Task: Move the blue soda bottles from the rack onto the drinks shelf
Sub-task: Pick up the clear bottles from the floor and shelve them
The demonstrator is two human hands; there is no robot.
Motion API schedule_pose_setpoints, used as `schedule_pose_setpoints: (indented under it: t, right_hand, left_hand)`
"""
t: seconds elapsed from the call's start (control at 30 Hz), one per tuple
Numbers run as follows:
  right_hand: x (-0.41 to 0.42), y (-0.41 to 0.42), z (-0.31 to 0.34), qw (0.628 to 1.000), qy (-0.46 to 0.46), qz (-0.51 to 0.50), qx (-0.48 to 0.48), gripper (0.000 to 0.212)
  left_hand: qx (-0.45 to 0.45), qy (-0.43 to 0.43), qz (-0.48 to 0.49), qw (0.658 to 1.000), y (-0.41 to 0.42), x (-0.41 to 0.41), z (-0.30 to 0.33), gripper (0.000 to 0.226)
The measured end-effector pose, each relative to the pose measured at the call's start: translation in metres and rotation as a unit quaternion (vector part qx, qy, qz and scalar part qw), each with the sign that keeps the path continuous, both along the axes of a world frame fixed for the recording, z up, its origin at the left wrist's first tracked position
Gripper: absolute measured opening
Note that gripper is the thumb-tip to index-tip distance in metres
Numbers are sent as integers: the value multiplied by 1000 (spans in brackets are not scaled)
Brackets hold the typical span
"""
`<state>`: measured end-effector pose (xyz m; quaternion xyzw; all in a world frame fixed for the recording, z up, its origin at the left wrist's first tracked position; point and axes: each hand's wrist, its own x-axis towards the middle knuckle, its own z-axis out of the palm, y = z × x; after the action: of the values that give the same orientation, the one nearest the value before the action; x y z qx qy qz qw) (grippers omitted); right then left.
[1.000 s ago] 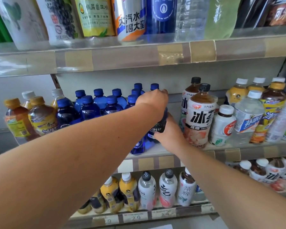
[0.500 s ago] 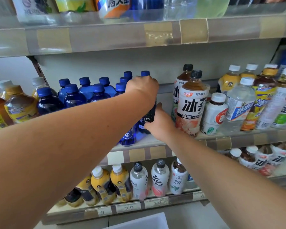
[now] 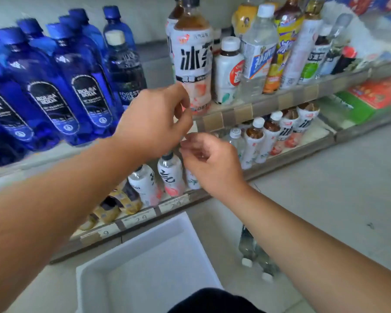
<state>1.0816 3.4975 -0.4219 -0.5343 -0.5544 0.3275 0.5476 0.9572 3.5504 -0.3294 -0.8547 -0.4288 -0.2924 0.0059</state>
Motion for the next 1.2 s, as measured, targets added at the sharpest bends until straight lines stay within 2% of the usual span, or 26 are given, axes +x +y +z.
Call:
schedule_pose_setpoints:
  t: [0.07,0.1,0.17,0.27,0.4,0.53,0.63,0.73,0.8,0.87,0.93,1.03,1.1,1.2]
  right_hand:
    - [23,-20,-33,997,28,-53,-41,24]
    - [37,-31,-52,994,39,-83,-66,24]
    - [62,-51,-87,982,45,-153,-105,24]
    - [87,-82,-130,959,33,-225,-168,21]
    - [98,-128,-173,937,51,-233,-254,18]
    - [101,-169,-207,911,56,-249,-324,9]
    - [106,-208,-235,859,9,-307,-410,5]
    - [129,-222,-254,806,46,-420,-416,29]
    - [148,-221,-263,804,39,-438,-400,59]
    - [163,-217,-272,819,40,-412,-397,89]
    - [175,-214,-283,843,40,-370,-387,106]
    - [184,-210,-297,876,26,-327,-353,94]
    - [185,-207,-298,878,24,-335,-341,81]
    - [187,-204,-296,878,9,-353,-324,75]
  left_hand:
    - [-130,-102,-22,986,-24,14,-49,19]
    - [-211,-138,-30,967,-32,26,-77,25]
    - [-367,-168,-42,914,-45,50,-132,36]
    - [-523,-187,-50,830,-61,77,-197,48]
    - [-632,-177,-79,751,-83,107,-255,58]
    - [-677,-137,-131,711,-96,129,-292,65]
    - [-678,-70,-169,712,-110,151,-306,83]
    - [-666,-4,-215,715,-120,181,-319,97]
    - [-635,38,-229,737,-126,198,-326,107]
    - [-598,75,-236,762,-133,211,-330,108]
    - [-589,74,-248,766,-140,221,-335,103]
    - [-577,50,-238,779,-149,231,-345,91]
    - [-570,32,-226,789,-151,236,-352,76]
    - [-560,15,-206,802,-150,242,-355,67]
